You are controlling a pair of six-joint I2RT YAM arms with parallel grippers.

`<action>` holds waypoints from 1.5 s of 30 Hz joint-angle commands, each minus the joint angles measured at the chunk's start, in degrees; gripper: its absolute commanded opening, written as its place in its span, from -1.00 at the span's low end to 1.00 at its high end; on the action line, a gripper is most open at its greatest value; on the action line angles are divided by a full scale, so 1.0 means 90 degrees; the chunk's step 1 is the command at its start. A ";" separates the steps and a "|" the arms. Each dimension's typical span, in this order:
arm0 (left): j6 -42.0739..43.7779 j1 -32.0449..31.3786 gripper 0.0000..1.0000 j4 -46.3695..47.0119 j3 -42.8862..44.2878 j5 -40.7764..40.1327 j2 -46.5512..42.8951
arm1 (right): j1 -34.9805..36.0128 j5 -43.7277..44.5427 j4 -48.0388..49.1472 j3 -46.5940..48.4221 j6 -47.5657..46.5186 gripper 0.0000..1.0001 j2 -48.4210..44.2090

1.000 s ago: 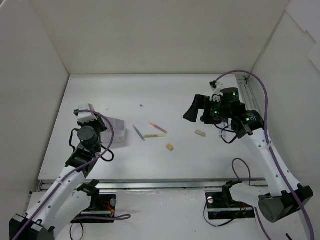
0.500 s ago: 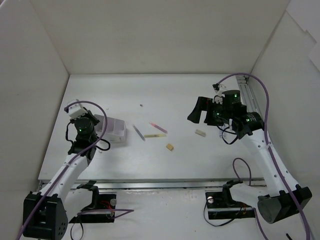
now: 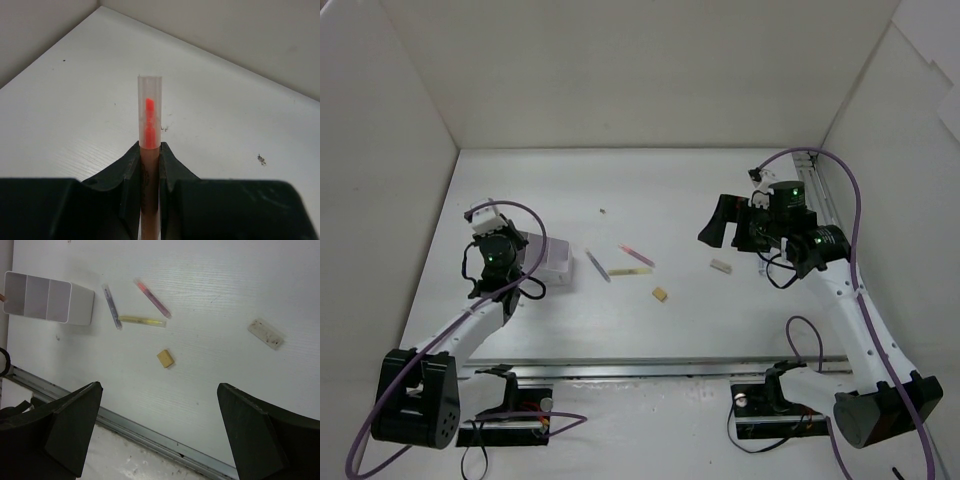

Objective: Sort the stationery into containers
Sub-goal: Place the pen in the storage box.

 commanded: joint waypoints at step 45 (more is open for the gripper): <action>0.0221 0.0031 -0.46 0.0301 -0.0068 -0.0271 0.0098 | -0.0112 -0.0766 0.0496 -0.0271 -0.0152 0.96 -0.0037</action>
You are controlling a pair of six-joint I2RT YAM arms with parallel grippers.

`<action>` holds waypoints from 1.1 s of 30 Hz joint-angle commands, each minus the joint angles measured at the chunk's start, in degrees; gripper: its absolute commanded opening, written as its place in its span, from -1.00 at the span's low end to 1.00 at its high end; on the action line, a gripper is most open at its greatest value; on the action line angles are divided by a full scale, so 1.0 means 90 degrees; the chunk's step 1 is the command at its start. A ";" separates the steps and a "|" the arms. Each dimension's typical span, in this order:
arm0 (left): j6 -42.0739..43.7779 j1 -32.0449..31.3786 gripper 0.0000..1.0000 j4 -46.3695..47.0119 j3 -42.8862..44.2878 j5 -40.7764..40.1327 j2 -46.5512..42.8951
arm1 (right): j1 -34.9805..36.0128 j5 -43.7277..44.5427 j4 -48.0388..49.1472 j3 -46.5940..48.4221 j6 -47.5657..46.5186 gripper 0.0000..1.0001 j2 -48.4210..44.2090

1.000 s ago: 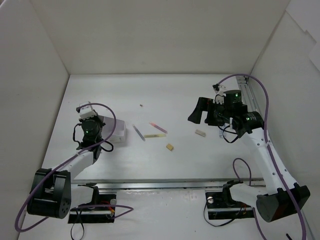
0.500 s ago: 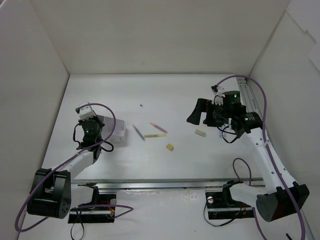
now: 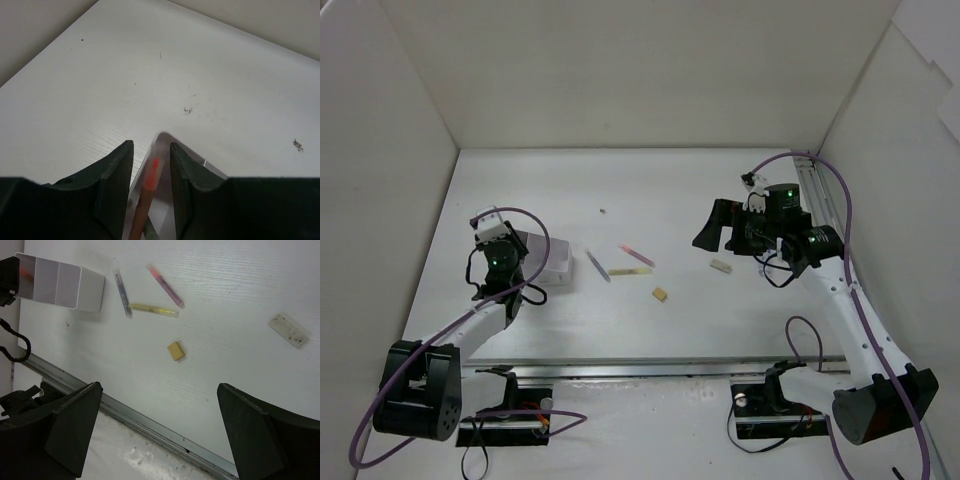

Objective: Sort the stationery into containers
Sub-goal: Place the pen in the storage box, then pick up the pen from the center of the board.

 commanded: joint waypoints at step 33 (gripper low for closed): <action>-0.1172 -0.0243 1.00 -0.5950 0.2757 0.3123 -0.3290 | 0.2880 0.3901 0.2620 0.0720 -0.2005 0.96 0.3769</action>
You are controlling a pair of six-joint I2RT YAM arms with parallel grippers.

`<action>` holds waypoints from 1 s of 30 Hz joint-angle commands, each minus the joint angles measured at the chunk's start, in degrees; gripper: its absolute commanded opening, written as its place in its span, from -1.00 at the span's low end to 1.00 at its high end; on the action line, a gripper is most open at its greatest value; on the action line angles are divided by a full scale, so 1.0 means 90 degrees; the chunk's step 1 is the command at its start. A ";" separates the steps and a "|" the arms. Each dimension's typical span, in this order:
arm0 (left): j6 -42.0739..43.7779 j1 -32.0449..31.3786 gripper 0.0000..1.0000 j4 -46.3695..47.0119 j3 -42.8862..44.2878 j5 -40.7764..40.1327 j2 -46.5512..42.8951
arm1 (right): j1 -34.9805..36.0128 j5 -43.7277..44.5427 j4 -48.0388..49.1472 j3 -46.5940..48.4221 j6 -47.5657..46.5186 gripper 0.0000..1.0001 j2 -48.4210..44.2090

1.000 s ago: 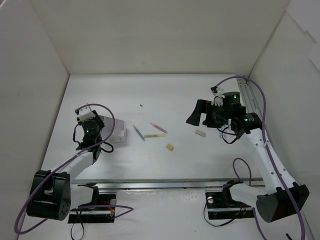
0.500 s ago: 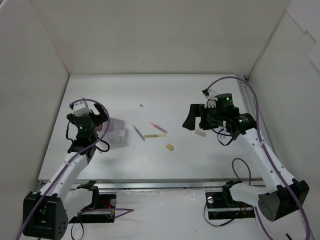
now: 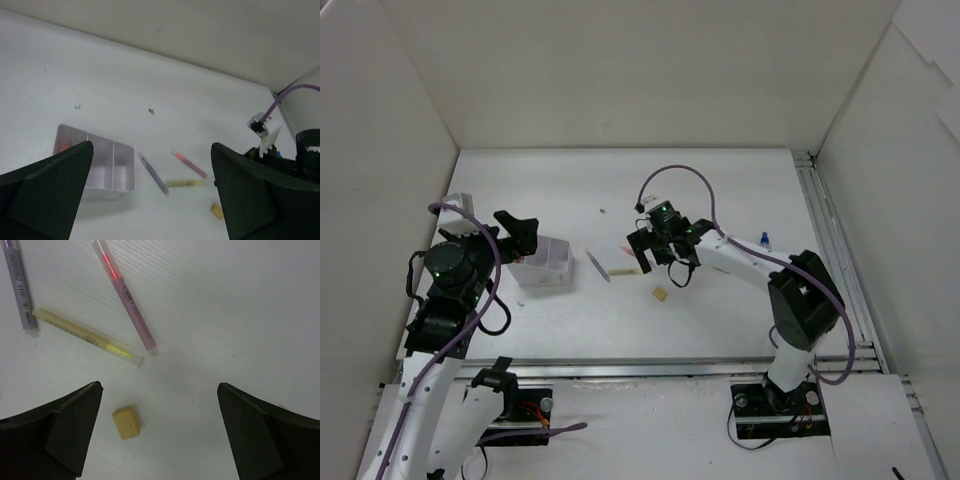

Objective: Sort the stationery into containers
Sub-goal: Pick up the pen from the center of the board.

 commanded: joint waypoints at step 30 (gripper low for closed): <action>-0.0062 -0.0024 0.99 -0.0196 -0.0916 0.0015 -0.0747 | -0.0469 -0.1094 0.0828 0.0923 -0.0480 -0.62 0.2160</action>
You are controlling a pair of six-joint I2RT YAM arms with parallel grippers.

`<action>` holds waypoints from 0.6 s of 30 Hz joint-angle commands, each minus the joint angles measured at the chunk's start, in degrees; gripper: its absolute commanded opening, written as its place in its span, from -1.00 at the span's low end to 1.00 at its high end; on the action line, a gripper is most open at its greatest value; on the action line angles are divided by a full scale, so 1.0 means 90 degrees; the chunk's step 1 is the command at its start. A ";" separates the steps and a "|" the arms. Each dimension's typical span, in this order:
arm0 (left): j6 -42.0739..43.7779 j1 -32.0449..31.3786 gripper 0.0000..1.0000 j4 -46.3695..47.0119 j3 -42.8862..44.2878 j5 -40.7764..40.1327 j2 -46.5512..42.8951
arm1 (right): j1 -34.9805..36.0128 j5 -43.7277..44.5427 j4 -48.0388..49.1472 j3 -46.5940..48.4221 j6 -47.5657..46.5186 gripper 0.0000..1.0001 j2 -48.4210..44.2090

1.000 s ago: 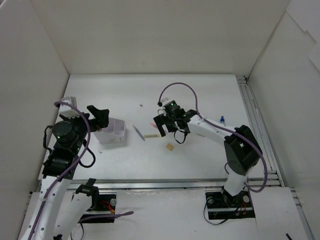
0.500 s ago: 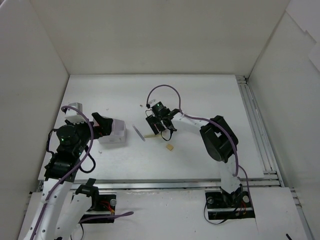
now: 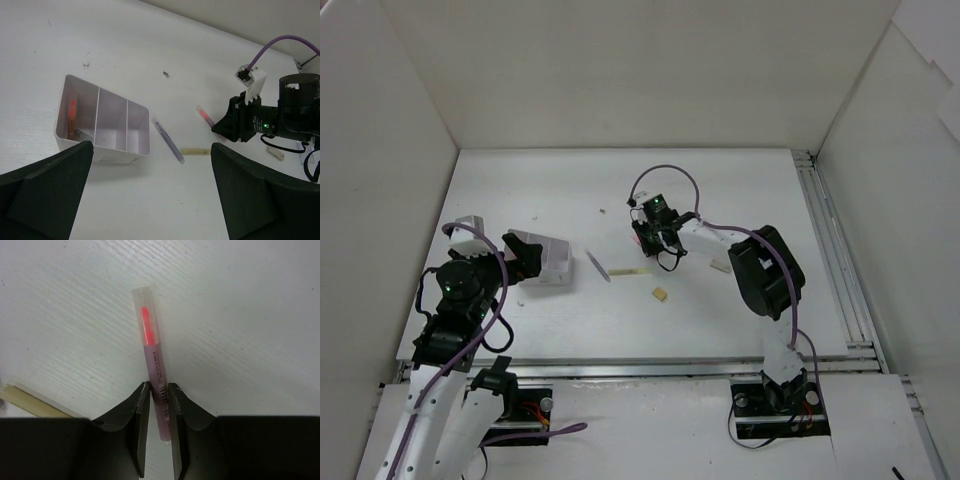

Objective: Sort the stationery into containers
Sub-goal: Pick up the pen from the center of the board.

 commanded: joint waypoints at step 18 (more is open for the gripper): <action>-0.0247 -0.0146 0.99 0.1164 0.0872 0.2129 0.1739 | -0.0260 -0.1234 0.1418 -0.1488 -0.1163 -1.00 -0.2298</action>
